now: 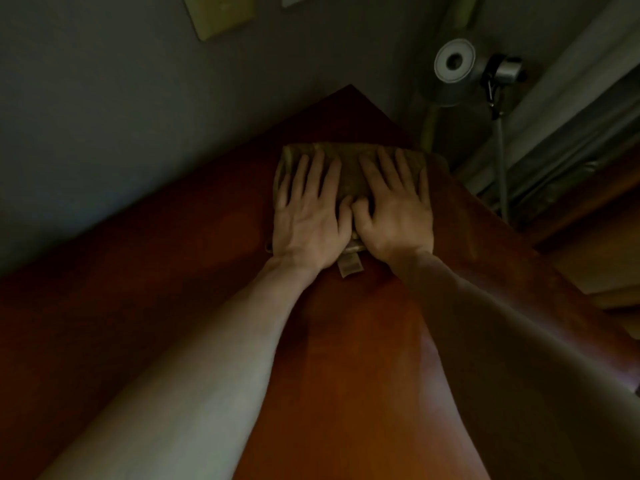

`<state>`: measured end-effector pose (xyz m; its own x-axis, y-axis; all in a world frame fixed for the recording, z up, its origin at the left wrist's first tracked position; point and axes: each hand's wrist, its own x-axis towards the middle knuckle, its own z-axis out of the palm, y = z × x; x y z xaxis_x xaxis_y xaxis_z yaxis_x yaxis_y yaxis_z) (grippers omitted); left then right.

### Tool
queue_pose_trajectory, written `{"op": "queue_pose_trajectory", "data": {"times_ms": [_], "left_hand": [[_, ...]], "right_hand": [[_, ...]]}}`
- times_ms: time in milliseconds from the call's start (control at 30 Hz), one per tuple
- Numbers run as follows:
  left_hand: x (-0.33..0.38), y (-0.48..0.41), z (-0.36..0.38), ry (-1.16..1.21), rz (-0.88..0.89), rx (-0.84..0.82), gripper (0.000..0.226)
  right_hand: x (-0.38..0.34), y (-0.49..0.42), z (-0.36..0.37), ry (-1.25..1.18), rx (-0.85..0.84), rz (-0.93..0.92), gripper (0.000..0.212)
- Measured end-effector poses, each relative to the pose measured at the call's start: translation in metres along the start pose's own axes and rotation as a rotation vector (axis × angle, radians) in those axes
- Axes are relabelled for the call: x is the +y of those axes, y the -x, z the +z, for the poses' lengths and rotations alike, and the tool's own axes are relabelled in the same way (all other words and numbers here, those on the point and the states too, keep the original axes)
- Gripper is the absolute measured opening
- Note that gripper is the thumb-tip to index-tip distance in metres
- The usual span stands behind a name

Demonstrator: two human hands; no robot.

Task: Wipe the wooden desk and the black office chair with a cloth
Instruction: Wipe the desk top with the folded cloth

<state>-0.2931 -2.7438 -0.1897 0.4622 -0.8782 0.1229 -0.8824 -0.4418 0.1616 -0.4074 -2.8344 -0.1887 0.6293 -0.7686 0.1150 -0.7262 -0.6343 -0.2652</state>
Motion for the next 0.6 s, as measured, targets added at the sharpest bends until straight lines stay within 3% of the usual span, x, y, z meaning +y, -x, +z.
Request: {"op": "queue_pose_trajectory", "data": {"times_ms": [200, 600], "left_hand": [[0.014, 0.062, 0.0, -0.009, 0.027, 0.037, 0.066], [0.036, 0.238, -0.021, 0.021, 0.138, -0.007, 0.068]], "right_hand": [[-0.001, 0.071, -0.006, -0.019, 0.084, -0.006, 0.067], [-0.029, 0.262, -0.024, -0.014, 0.08, 0.12, 0.064]]}}
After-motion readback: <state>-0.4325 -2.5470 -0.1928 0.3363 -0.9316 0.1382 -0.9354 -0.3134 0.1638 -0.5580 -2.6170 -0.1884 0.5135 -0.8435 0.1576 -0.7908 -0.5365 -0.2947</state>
